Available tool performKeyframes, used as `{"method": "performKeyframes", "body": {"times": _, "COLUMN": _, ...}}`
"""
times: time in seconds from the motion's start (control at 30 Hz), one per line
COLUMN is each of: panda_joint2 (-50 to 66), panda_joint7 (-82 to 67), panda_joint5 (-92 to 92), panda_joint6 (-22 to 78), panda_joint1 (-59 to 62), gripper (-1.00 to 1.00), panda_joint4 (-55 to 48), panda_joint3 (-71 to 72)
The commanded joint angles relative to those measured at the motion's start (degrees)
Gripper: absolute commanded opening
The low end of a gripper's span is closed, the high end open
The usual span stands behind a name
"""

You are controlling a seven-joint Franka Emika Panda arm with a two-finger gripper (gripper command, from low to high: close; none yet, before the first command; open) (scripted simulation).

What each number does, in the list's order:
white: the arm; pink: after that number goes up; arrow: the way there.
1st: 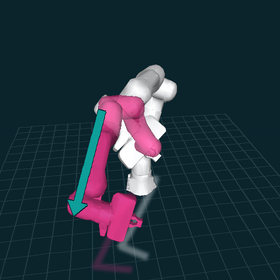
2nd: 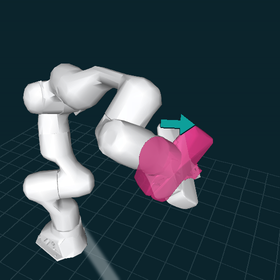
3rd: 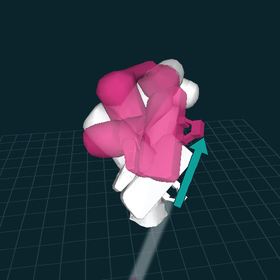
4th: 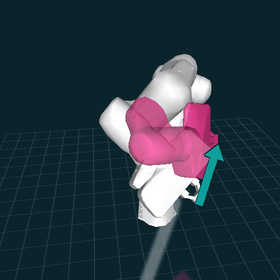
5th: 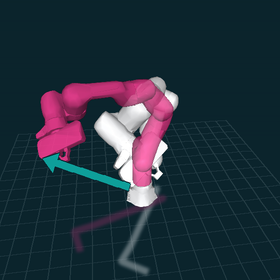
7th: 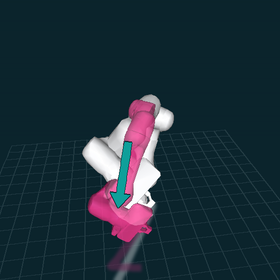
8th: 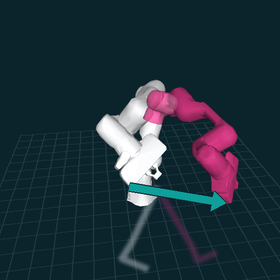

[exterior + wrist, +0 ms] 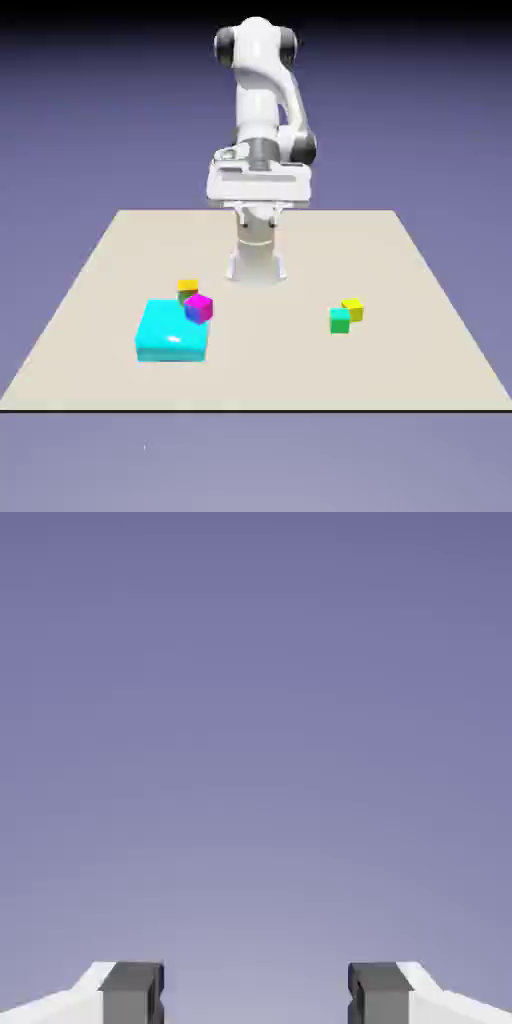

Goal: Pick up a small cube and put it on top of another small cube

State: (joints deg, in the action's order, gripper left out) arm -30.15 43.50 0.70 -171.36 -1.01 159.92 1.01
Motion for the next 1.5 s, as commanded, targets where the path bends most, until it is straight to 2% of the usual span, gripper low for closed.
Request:
{"method": "performKeyframes", "body": {"times": 0.0, "panda_joint2": 2.1, "panda_joint7": 0.9, "panda_joint5": 0.6, "panda_joint6": 2.2, "panda_joint1": -0.3, "gripper": 0.0, "panda_joint4": -0.9, "panda_joint3": 0.8}}
{"method": "performKeyframes", "body": {"times": 0.73, "panda_joint2": 47.8, "panda_joint7": 20.0, "panda_joint5": 13.3, "panda_joint6": 50.6, "panda_joint1": -6.2, "gripper": 0.0, "panda_joint4": -20.6, "panda_joint3": 19.2}}
{"method": "performKeyframes", "body": {"times": 0.8, "panda_joint2": 48.5, "panda_joint7": 20.2, "panda_joint5": 13.5, "panda_joint6": 51.3, "panda_joint1": -6.3, "gripper": 0.0, "panda_joint4": -20.9, "panda_joint3": 19.5}}
{"method": "performKeyframes", "body": {"times": 0.97, "panda_joint2": 55.8, "panda_joint7": 19.9, "panda_joint5": 13.7, "panda_joint6": 40.6, "panda_joint1": -8.1, "gripper": 0.0, "panda_joint4": -17.6, "panda_joint3": 19.3}}
{"method": "performKeyframes", "body": {"times": 1.0, "panda_joint2": 55.8, "panda_joint7": 19.9, "panda_joint5": 13.7, "panda_joint6": 40.5, "panda_joint1": -8.1, "gripper": -1.0, "panda_joint4": -17.6, "panda_joint3": 19.3}}
{"method": "performKeyframes", "body": {"times": 1.17, "panda_joint2": 49.0, "panda_joint7": 20.2, "panda_joint5": 13.5, "panda_joint6": 50.5, "panda_joint1": -6.4, "gripper": -1.0, "panda_joint4": -20.7, "panda_joint3": 19.4}}
{"method": "performKeyframes", "body": {"times": 1.47, "panda_joint2": 34.6, "panda_joint7": 0.8, "panda_joint5": -7.1, "panda_joint6": 57.3, "panda_joint1": -5.6, "gripper": -1.0, "panda_joint4": -14.8, "panda_joint3": 1.4}}
